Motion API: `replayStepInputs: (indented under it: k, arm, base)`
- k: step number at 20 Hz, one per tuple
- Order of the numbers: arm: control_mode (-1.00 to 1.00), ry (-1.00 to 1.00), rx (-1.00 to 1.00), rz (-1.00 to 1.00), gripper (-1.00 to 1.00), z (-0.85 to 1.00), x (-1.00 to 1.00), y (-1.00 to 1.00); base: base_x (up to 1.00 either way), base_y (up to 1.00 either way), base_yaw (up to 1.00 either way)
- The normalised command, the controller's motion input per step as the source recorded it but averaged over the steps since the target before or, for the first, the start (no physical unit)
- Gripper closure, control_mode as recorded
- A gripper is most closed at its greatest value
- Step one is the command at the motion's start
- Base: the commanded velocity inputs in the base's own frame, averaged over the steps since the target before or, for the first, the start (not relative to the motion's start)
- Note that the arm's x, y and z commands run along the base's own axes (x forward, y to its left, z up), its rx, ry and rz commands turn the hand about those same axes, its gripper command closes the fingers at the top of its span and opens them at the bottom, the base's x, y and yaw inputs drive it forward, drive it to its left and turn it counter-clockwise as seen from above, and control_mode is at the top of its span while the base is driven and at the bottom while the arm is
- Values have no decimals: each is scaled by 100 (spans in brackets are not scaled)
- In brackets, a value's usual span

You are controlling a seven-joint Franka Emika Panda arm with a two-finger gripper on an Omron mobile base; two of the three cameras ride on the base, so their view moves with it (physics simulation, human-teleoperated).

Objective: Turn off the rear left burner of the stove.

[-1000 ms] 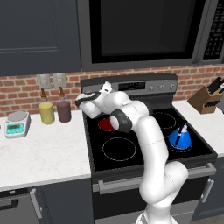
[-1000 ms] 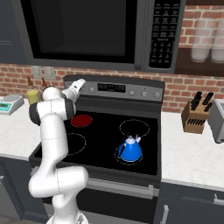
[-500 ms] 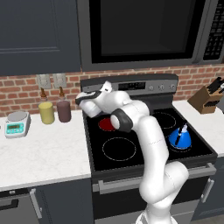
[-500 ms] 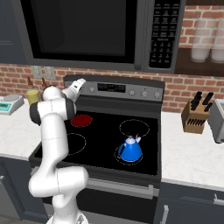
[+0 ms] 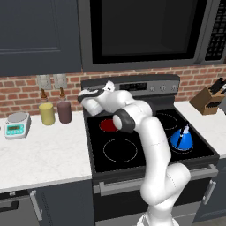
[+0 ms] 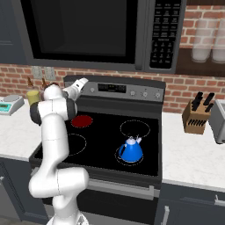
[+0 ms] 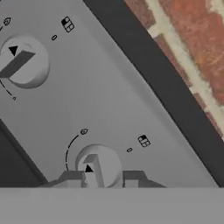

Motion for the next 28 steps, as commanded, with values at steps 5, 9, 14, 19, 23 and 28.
replayStepInputs:
  k: [5, 9, 14, 19, 23, 28]
  arm:
    - [-100, 4, 30, 0, 100, 23, 17, 0]
    - [-100, 2, 40, 0, 100, 30, 11, 0]
    - [-100, 0, 44, -1, 100, 41, 8, 0]
    - [-100, 0, 45, 0, 100, 40, 8, 0]
    - [-100, 0, 47, 0, 100, 48, 14, 0]
    - [-100, 0, 47, 0, 100, 54, 15, 0]
  base:
    - [0, 0, 0]
    - [0, 0, 0]
    - [0, 0, 0]
    - [0, 0, 0]
    - [0, 0, 0]
    - [0, 0, 0]
